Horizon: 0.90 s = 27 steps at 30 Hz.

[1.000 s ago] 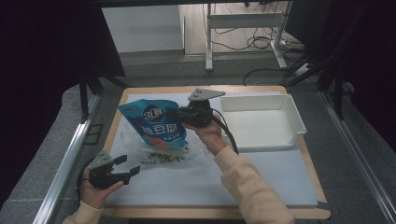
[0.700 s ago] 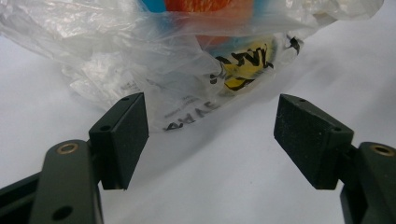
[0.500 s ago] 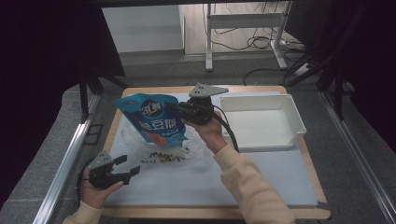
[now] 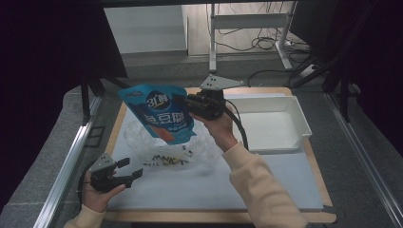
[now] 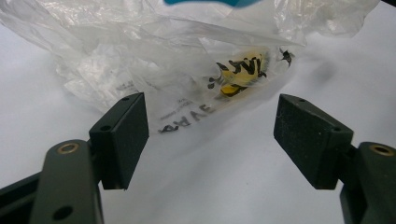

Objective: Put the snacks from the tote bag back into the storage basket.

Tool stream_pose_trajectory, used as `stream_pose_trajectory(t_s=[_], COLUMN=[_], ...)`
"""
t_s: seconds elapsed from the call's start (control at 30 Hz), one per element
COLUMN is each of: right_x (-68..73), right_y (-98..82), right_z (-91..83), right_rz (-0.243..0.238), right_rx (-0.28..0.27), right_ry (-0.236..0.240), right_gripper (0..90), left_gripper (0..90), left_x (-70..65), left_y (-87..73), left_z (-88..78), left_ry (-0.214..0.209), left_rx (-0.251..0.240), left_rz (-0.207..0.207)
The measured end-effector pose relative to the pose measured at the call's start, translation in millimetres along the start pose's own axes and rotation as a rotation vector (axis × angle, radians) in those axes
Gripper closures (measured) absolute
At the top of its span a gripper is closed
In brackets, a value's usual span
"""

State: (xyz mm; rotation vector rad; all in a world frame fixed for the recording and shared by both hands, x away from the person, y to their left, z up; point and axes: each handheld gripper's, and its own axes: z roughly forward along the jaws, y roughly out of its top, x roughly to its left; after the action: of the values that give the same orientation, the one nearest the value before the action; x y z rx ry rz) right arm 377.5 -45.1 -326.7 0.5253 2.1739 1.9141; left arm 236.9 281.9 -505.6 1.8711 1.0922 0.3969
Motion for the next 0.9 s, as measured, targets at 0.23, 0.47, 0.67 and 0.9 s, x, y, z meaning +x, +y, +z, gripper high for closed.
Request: stream_pose_trajectory(t_s=[0.23, 0.47, 0.67, 0.9], right_x=[-2.5, -3.1, -7.1, -13.2], right_y=[13.6, 29.7, 39.3, 43.6], right_z=[-17.4, -36.8, -53.3, -70.5], right_rz=[-0.01, -0.042, -0.044, -0.049], right_rx=[-0.052, -0.082, -0.11, -0.128], right_ry=[-0.015, -0.044, -0.062, -0.081], right_gripper=[88.9, 88.9, 88.9, 88.9], left_gripper=[26.6, 26.5, 26.5, 26.6], left_x=[-0.1, -0.1, -0.1, -0.5], left_y=[-0.1, -0.4, -0.4, -0.5], left_z=[0.3, 0.7, 1.0, 1.0], left_ry=[0.001, 0.003, 0.002, 0.002], left_rx=[-0.001, 0.006, 0.008, 0.008], left_rz=[-0.002, 0.005, 0.004, 0.005])
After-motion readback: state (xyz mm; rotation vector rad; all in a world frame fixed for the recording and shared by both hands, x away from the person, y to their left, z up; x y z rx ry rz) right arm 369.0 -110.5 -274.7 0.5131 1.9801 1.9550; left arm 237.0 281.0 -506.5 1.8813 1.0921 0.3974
